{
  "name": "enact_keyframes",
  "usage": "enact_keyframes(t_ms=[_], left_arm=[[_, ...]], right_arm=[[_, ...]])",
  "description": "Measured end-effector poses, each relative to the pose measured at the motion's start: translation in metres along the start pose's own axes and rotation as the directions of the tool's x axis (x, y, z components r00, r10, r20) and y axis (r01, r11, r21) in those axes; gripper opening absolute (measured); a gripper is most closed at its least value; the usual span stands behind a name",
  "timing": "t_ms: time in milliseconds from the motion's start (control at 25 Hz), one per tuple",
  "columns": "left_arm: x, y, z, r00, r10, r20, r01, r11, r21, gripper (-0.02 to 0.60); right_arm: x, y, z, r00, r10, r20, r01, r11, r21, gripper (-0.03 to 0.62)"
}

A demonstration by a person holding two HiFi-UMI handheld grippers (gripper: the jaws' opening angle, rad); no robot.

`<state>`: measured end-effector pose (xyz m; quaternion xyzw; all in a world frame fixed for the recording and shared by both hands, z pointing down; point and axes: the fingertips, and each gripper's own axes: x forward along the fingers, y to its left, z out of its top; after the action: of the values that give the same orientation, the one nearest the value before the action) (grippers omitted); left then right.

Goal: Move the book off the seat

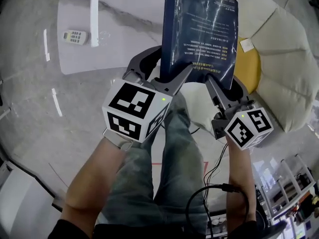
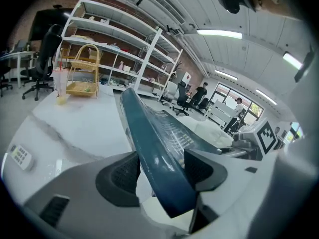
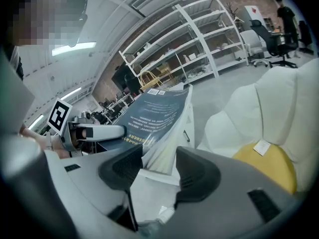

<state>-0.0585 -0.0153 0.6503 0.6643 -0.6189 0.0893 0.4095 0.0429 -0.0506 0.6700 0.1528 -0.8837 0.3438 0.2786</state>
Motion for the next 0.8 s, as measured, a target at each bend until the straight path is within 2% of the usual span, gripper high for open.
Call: enact_keyframes(t_ms=[80, 160, 280, 400, 480, 560, 800], left_arm=[[-0.009, 0.012, 0.001, 1.0, 0.017, 0.02, -0.017, 1.0, -0.025, 0.281], [-0.034, 0.037, 0.006, 0.998, 0.041, 0.039, -0.039, 0.998, -0.051, 0.281], [-0.091, 0.09, 0.014, 0.996, 0.069, 0.055, -0.064, 0.995, -0.074, 0.281], [-0.122, 0.154, -0.002, 0.995, 0.085, 0.059, -0.078, 0.992, -0.1, 0.281], [-0.123, 0.195, -0.023, 0.994, 0.09, 0.058, -0.083, 0.99, -0.116, 0.281], [-0.118, 0.216, -0.037, 0.994, 0.094, 0.054, -0.086, 0.987, -0.133, 0.281], [-0.113, 0.215, -0.041, 0.995, 0.099, 0.033, -0.091, 0.98, -0.175, 0.281]], right_arm=[[0.01, 0.011, 0.003, 1.0, 0.018, -0.008, -0.018, 1.0, -0.023, 0.219], [0.029, 0.039, 0.011, 0.999, 0.041, -0.021, -0.042, 0.998, -0.051, 0.219], [0.066, 0.106, 0.02, 0.997, 0.068, -0.04, -0.071, 0.995, -0.072, 0.219], [0.122, 0.151, 0.005, 0.995, 0.081, -0.064, -0.086, 0.993, -0.081, 0.219], [0.162, 0.161, -0.014, 0.993, 0.086, -0.082, -0.093, 0.992, -0.086, 0.219], [0.183, 0.161, -0.026, 0.991, 0.084, -0.101, -0.093, 0.992, -0.089, 0.218], [0.183, 0.155, -0.025, 0.986, 0.089, -0.138, -0.103, 0.989, -0.103, 0.219]])
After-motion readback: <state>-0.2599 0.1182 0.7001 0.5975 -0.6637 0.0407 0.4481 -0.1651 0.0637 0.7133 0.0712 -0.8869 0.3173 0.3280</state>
